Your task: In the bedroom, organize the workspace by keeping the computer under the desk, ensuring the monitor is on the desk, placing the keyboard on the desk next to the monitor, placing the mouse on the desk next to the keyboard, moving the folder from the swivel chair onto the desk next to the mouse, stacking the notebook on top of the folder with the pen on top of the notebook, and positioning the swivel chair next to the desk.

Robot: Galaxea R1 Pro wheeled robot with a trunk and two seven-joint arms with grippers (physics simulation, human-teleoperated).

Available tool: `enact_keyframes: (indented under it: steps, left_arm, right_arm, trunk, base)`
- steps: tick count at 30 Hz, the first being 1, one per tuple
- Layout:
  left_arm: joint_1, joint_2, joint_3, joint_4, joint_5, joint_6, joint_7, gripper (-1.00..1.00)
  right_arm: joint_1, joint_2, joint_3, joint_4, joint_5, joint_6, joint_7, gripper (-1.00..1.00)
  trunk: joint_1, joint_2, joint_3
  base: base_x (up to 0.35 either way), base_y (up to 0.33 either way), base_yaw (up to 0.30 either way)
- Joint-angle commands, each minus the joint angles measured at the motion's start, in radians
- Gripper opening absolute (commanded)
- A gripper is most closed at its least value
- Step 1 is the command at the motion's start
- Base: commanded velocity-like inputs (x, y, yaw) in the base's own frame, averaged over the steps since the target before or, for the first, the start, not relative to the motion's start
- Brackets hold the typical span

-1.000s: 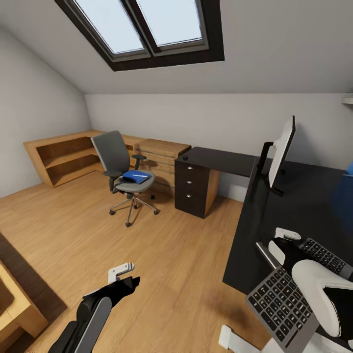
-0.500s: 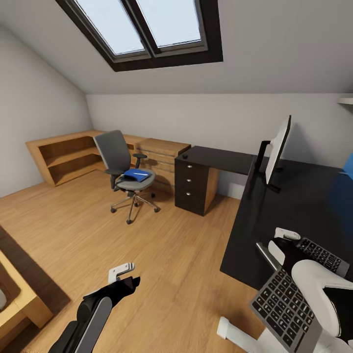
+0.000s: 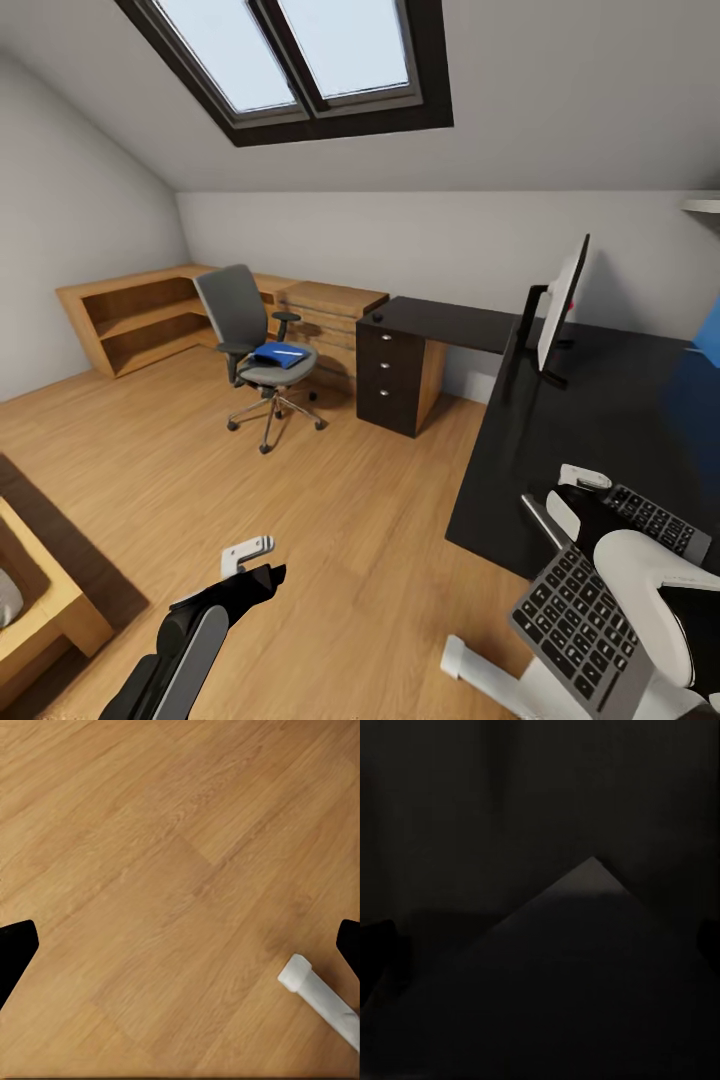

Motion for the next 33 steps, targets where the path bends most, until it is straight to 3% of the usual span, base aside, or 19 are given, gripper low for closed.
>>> enact_keyframes:
  steps: [1,16,33]
  left_arm:
    - [-0.001,0.0,-0.001,-0.001,0.011,0.002,0.01,1.0]
    - [-0.001,0.0,-0.001,-0.001,0.011,0.002,0.009,1.0]
    - [-0.001,-0.001,-0.004,0.0,0.009,0.002,0.011,1.0]
  right_arm:
    - [0.001,0.0,-0.002,0.029,-0.003,0.012,-0.003,1.0]
    - [0.001,0.002,0.002,0.028,-0.003,0.007,-0.003,1.0]
    - [0.001,0.003,0.002,0.019,-0.003,0.004,-0.003,1.0]
  trunk:
    - [0.0,0.0,-0.001]
    - [0.0,0.0,-0.001]
    - [-0.065,0.119,0.052]
  base:
    - [-0.07,0.0,0.0]
    - [-0.007,0.0,0.0]
    - [0.0,0.0,0.0]
